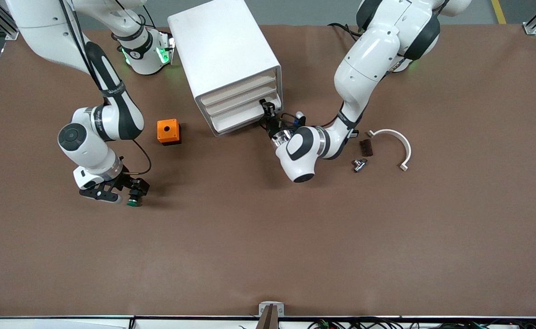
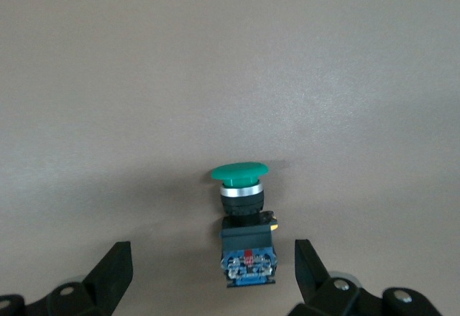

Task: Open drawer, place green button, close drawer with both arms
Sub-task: 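Pull the drawer open with the left gripper while the right gripper reaches the button, then grasp the green push button with the right gripper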

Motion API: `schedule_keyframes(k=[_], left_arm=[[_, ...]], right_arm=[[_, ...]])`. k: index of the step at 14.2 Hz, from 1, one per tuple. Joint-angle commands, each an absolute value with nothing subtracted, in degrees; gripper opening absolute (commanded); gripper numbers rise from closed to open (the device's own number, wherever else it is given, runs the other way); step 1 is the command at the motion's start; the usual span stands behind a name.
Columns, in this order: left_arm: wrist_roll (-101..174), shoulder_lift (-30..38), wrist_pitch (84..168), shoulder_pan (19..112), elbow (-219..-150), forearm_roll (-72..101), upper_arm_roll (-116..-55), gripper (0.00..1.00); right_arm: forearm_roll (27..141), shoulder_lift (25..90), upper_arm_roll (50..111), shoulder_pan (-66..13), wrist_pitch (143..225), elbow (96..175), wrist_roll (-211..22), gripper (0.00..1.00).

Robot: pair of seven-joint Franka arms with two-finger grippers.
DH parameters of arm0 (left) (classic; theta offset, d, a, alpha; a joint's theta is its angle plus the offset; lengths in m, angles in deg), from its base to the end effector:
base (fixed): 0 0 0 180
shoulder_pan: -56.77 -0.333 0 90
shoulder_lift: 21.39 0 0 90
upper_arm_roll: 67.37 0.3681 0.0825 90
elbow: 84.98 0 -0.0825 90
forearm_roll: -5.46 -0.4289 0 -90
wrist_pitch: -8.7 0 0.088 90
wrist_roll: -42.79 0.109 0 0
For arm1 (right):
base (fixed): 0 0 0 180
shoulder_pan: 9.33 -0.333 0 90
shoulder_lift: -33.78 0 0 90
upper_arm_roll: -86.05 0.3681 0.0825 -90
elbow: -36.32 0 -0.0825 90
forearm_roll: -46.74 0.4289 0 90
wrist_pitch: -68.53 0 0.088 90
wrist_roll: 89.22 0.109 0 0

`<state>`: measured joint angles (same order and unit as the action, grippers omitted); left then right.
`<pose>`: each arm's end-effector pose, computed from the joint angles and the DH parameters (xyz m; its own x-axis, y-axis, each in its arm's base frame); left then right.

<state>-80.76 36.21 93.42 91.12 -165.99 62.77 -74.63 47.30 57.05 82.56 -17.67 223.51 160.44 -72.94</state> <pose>0.4778 -0.5332 0.1079 -0.3816 0.9201 -0.0883 0.2160 -0.0041 -0.9764 0.6213 0.0529 0.2258 0.9708 -0.1996 0.1328 -0.1989 -0.9798 -0.0192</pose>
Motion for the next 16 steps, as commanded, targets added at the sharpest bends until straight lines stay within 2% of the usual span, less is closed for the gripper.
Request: schedule_keyframes(k=[1,5,16], left_arm=[[-82.36,36.44,94.21,88.68,-165.31,63.38,-74.14,0.12],[-82.63,36.35,95.09,85.43,-163.99,63.38,-74.05,0.15],[-82.28,36.44,96.24,81.64,-163.73,63.38,-73.96,0.16]], right_arm=[[47.8,58.21,82.63,-17.5,223.74,159.72,-73.67,1.0],[47.71,59.09,82.54,-17.85,222.95,159.02,-73.67,1.0],[47.09,61.2,82.45,-16.62,222.87,159.28,-73.93,0.99]])
